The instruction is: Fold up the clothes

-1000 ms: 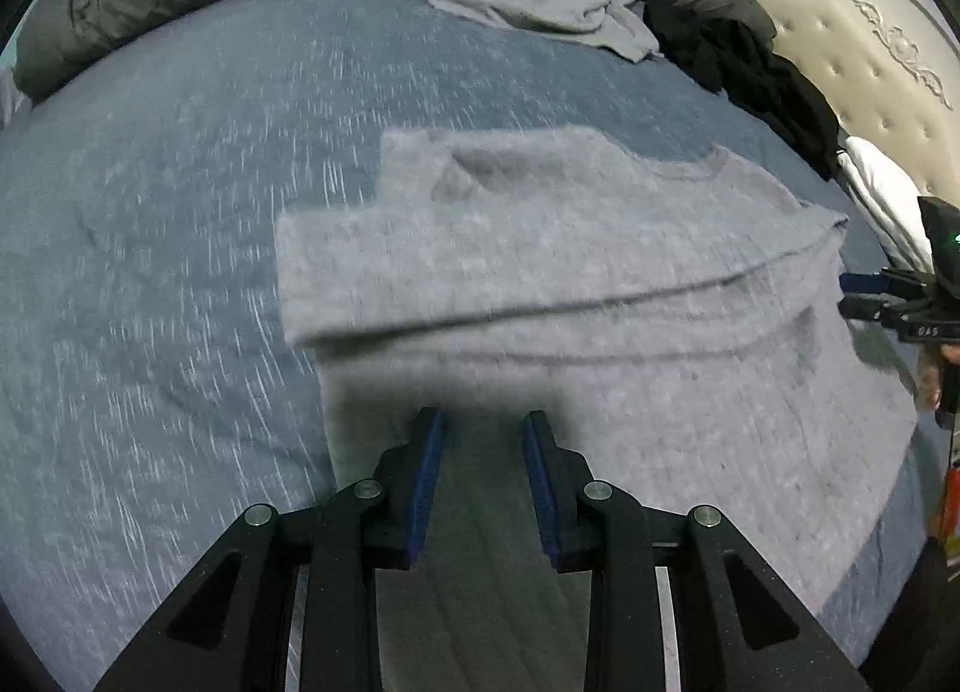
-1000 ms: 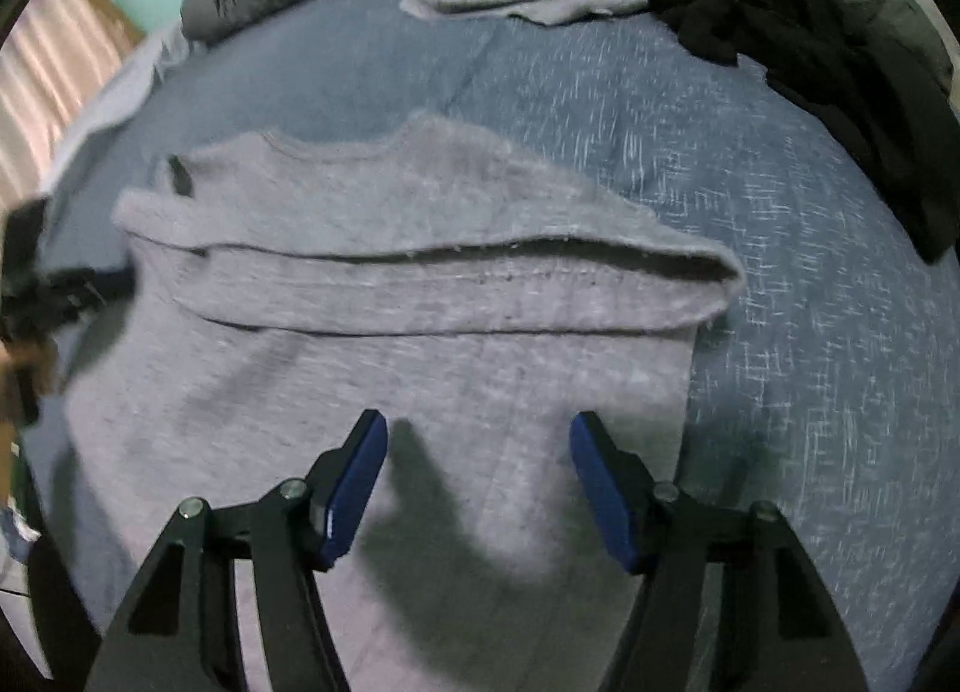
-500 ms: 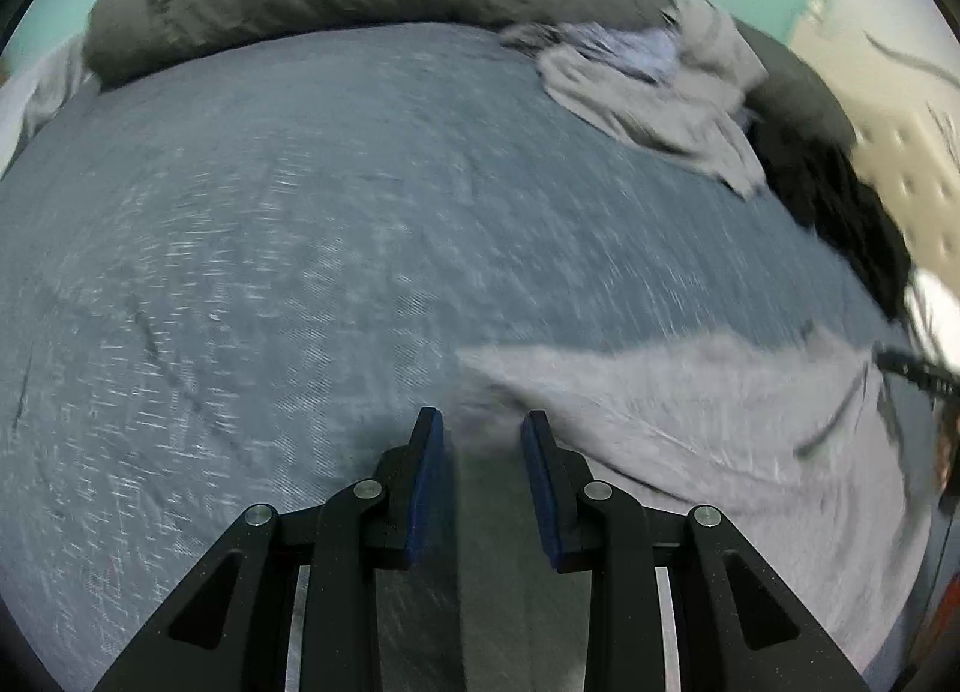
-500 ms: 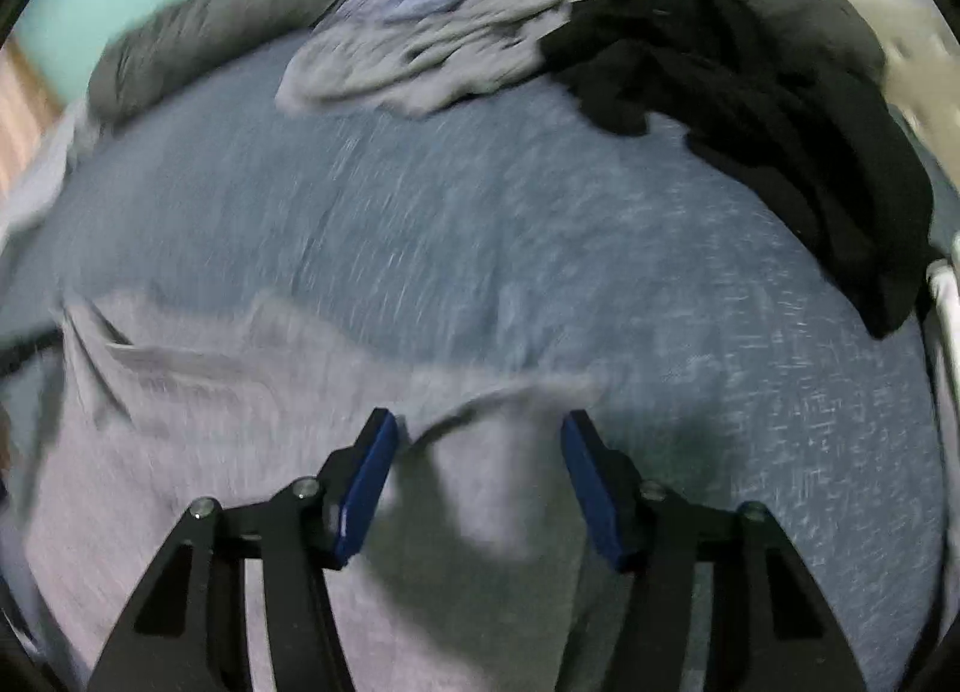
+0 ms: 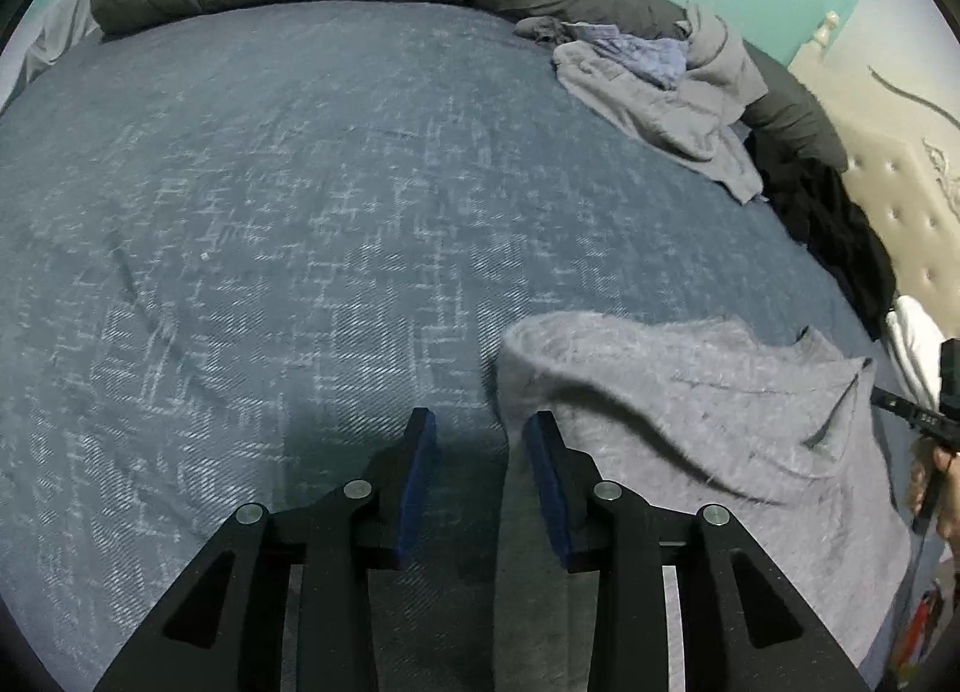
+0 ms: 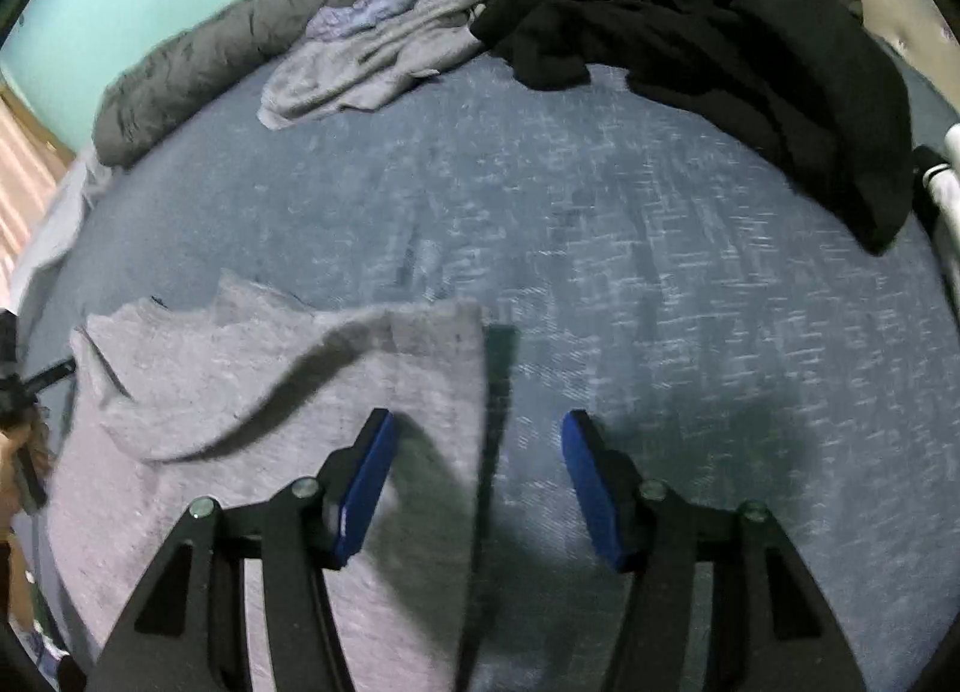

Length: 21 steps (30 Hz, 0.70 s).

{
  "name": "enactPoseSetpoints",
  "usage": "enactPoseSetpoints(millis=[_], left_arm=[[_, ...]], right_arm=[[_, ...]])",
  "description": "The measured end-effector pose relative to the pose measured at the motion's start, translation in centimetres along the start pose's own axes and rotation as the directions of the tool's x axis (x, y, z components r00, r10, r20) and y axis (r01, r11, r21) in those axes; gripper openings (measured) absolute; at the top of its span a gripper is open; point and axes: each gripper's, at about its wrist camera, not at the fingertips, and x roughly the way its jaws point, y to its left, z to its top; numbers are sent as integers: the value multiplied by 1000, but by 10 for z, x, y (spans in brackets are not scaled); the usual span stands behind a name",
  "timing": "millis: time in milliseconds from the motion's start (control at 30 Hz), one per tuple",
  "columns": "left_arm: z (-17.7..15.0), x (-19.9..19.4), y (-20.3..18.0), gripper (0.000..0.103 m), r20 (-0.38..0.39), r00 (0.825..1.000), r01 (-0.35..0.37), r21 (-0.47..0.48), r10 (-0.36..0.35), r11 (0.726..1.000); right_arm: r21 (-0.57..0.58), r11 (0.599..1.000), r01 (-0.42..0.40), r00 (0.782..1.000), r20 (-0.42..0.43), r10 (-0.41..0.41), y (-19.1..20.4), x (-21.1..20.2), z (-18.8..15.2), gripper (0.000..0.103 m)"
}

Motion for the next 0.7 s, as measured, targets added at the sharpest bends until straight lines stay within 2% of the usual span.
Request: enactPoseSetpoints(millis=[100,133,167,200,233,300,400,500,633,700], left_arm=[[3,4,2,31,-5,999,34,-11,-35,999],[4,6,4,16,-7,999,52,-22,-52,998],[4,5,5,5,-7,998,61,-28,-61,998],[3,4,4,2,-7,998,64,-24,-65,998],[2,3,3,0,-7,998,67,-17,-67,998],[2,-1,-1,0,1,998,66,1,-66,998],[6,-19,3,0,55,997,55,-14,-54,998],[12,-34,12,0,90,995,38,-28,-35,999],[15,-38,15,0,89,993,77,-35,-74,996],[14,-36,15,0,76,993,91,-50,-87,995]], right_arm=[[-5,999,-36,999,14,36,5,5,5,58],[-8,999,-43,999,8,43,8,8,7,53],[-10,999,-50,999,2,50,10,11,9,45],[-15,998,-57,998,0,57,12,13,11,28],[-26,998,-55,998,7,55,15,13,11,19],[-48,998,-45,999,25,46,21,12,13,12],[-57,998,-30,998,57,33,22,7,16,5],[-30,999,-28,993,112,31,15,-10,22,4],[-16,999,-33,989,143,35,15,-24,30,4],[-17,1000,-24,992,120,25,17,-19,33,4]])
